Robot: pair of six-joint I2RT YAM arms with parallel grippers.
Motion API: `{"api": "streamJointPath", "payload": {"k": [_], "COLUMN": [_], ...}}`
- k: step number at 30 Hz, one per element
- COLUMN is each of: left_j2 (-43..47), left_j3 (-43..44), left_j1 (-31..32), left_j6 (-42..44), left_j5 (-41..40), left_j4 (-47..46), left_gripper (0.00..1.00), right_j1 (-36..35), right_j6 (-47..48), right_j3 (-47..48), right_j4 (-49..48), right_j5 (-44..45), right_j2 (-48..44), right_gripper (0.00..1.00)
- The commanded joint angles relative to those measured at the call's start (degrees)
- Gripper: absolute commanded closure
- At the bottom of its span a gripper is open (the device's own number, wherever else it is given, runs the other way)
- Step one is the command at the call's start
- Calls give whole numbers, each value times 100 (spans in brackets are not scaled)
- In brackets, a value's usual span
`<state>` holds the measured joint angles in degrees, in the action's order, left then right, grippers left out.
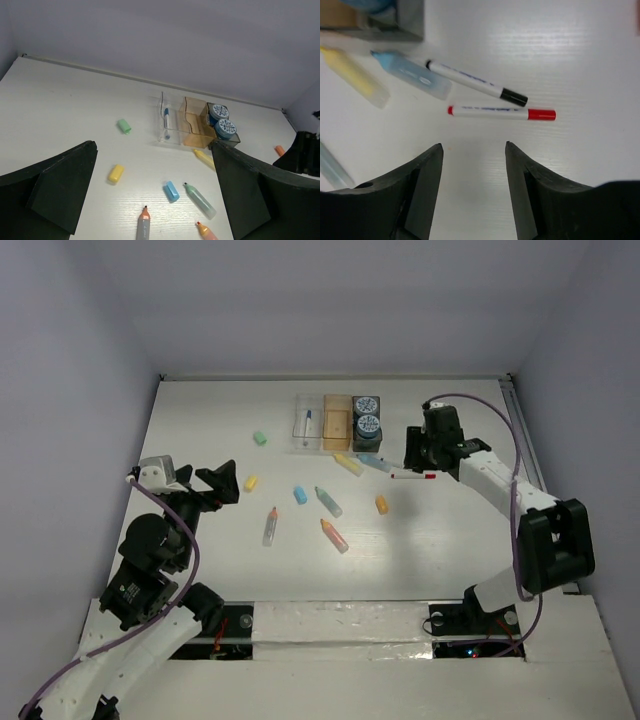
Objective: Sort the stationery into containers
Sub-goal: Pick up the pen from the center of the board.
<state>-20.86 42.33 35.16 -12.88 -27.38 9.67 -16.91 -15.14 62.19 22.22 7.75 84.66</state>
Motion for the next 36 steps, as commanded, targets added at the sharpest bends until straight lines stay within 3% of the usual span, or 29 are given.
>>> {"api": "streamJointPath", "payload": {"k": [1, 3, 11, 17, 27, 36], "left_j2": [21, 47, 30, 30, 56, 100], "left_j3": [-31, -40, -40, -31, -40, -40], "left_j1": [-26, -26, -26, -26, -26, -26], "left_j6": [49, 32, 32, 40, 32, 32], "left_j5": [127, 127, 154, 197, 215, 224], "left_j4": [-247, -246, -238, -238, -246, -246], "left_gripper": [1, 1, 1, 1, 1, 1], "right_j1": [405, 565, 689, 689, 689, 689], "right_j6": [406, 459, -786, -1395, -1817, -1844], "right_j3": [-216, -199, -339, -674, -471, -261], "right_j4": [99, -50, -191, -649, -842, -693], "right_j5": [-501, -774, -433, -529, -362, 130], "right_j2": [243, 428, 736, 788, 1122, 1325], "right_gripper": [41, 31, 29, 20, 21, 30]}}
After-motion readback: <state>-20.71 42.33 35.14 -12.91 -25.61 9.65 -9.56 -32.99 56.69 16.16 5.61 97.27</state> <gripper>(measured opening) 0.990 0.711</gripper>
